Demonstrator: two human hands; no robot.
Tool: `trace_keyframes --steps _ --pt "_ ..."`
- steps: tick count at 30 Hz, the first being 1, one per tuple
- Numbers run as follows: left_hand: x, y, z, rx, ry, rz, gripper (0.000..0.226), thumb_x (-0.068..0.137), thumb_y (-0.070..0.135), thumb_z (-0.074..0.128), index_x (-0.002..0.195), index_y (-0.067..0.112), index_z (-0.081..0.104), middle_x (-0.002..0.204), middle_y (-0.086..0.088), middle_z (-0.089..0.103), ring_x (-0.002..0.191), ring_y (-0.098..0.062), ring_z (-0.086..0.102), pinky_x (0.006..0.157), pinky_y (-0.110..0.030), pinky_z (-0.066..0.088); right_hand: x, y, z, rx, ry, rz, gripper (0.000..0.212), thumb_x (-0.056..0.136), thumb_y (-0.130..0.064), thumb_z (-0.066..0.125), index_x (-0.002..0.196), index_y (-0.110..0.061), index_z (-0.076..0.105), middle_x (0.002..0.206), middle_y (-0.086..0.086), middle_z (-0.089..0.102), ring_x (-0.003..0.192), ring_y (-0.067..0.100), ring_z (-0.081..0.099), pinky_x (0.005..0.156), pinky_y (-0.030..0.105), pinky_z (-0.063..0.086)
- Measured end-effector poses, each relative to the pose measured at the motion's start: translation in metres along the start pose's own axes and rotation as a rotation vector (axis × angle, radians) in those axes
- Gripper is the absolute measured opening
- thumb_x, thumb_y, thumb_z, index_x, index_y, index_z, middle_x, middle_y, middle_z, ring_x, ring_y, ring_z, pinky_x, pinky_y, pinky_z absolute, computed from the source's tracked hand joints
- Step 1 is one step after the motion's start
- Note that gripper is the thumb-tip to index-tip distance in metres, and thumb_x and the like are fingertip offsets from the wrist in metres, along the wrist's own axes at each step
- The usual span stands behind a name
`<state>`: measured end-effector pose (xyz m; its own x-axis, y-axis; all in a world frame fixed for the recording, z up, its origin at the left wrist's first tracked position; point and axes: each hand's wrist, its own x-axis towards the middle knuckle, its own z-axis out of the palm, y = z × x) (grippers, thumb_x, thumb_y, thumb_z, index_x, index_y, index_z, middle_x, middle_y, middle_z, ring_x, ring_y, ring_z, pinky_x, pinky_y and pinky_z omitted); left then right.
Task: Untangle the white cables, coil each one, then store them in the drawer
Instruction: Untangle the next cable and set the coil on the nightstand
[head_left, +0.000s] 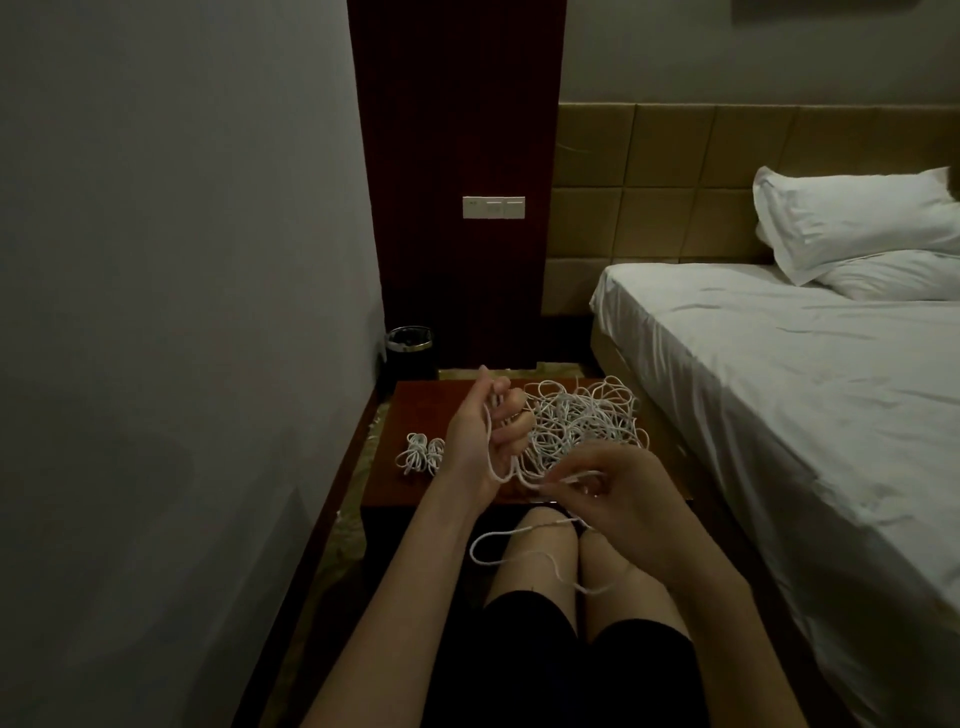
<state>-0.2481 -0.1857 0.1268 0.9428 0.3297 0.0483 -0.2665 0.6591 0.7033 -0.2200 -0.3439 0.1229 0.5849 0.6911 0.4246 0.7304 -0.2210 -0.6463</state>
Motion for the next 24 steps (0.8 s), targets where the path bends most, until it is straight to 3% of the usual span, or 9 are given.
trace_keyframes --steps 3,6,10,12,15,17,19,21,24 --pt "-0.002 -0.007 0.006 0.064 -0.005 -0.037 0.039 0.103 0.041 0.032 0.073 0.018 0.042 0.054 0.008 0.029 0.039 -0.003 0.025 0.038 -0.015 0.024 0.014 -0.017 0.003 -0.101 -0.149 -0.094 0.005 0.084 -0.025 0.072 0.084 -0.021 0.075 0.081 -0.011 0.068 0.078 0.002 0.060 0.073 0.016 0.047" --pt "-0.006 -0.010 0.009 0.126 0.020 -0.068 0.039 0.102 0.042 0.034 0.073 0.017 0.043 0.052 0.007 0.037 0.041 -0.006 0.033 0.041 -0.017 0.032 0.027 -0.020 0.005 -0.144 -0.167 -0.086 0.008 0.081 -0.025 0.075 0.087 -0.021 0.072 0.081 -0.015 0.067 0.077 -0.001 0.062 0.073 0.013 0.048" --pt "-0.010 -0.012 0.009 0.311 0.061 -0.133 0.051 0.100 0.042 0.044 0.060 0.016 0.061 0.048 0.004 0.053 0.043 -0.007 0.053 0.046 -0.020 0.044 0.031 -0.016 0.005 -0.112 -0.131 -0.049 0.035 0.072 -0.019 0.081 0.095 -0.018 0.055 0.081 -0.009 0.066 0.074 0.003 0.064 0.069 0.025 0.054" --pt "-0.011 -0.015 0.009 0.421 0.021 -0.176 0.056 0.100 0.043 0.044 0.054 0.018 0.064 0.050 0.004 0.058 0.047 -0.007 0.058 0.050 -0.021 0.046 0.032 -0.012 0.004 -0.134 -0.145 -0.055 0.035 0.071 -0.020 0.081 0.095 -0.014 0.056 0.084 -0.006 0.067 0.076 0.006 0.065 0.071 0.031 0.056" --pt "-0.013 -0.016 0.010 0.527 0.042 -0.196 0.047 0.099 0.046 0.042 0.086 0.010 0.069 0.080 -0.006 0.070 0.079 -0.016 0.069 0.076 -0.028 0.055 0.036 -0.006 0.002 -0.181 -0.193 -0.080 0.031 0.071 -0.025 0.082 0.089 -0.012 0.061 0.087 -0.004 0.067 0.080 0.009 0.064 0.076 0.035 0.055" --pt "-0.013 -0.015 0.011 0.543 0.061 -0.179 0.048 0.098 0.049 0.042 0.097 0.008 0.067 0.098 -0.013 0.066 0.098 -0.023 0.064 0.092 -0.035 0.049 0.038 -0.007 0.002 -0.138 -0.218 -0.089 0.032 0.072 -0.024 0.081 0.096 -0.012 0.063 0.091 -0.004 0.067 0.083 0.009 0.065 0.078 0.035 0.055" --pt "-0.012 -0.014 0.011 0.560 0.045 -0.181 0.048 0.099 0.049 0.041 0.097 0.009 0.067 0.095 -0.011 0.067 0.095 -0.022 0.063 0.086 -0.032 0.049 0.039 -0.010 0.000 -0.036 -0.273 -0.062 0.034 0.075 -0.018 0.079 0.105 -0.010 0.063 0.095 -0.002 0.068 0.087 0.010 0.066 0.081 0.034 0.056" --pt "-0.011 -0.011 0.011 0.572 0.016 -0.205 0.047 0.098 0.049 0.042 0.088 0.011 0.067 0.077 -0.005 0.067 0.075 -0.015 0.065 0.072 -0.028 0.049 0.039 -0.013 -0.007 0.085 -0.341 -0.011 0.029 0.079 -0.017 0.076 0.105 -0.009 0.063 0.097 0.002 0.069 0.091 0.013 0.067 0.086 0.038 0.056" --pt "-0.011 -0.005 0.005 0.490 -0.072 -0.242 0.045 0.096 0.050 0.044 0.084 0.014 0.067 0.059 0.001 0.058 0.044 -0.006 0.053 0.048 -0.018 0.041 0.036 -0.010 -0.022 0.188 -0.328 0.024 0.031 0.078 -0.035 0.073 0.100 -0.015 0.065 0.093 -0.001 0.069 0.081 0.013 0.068 0.075 0.036 0.058"
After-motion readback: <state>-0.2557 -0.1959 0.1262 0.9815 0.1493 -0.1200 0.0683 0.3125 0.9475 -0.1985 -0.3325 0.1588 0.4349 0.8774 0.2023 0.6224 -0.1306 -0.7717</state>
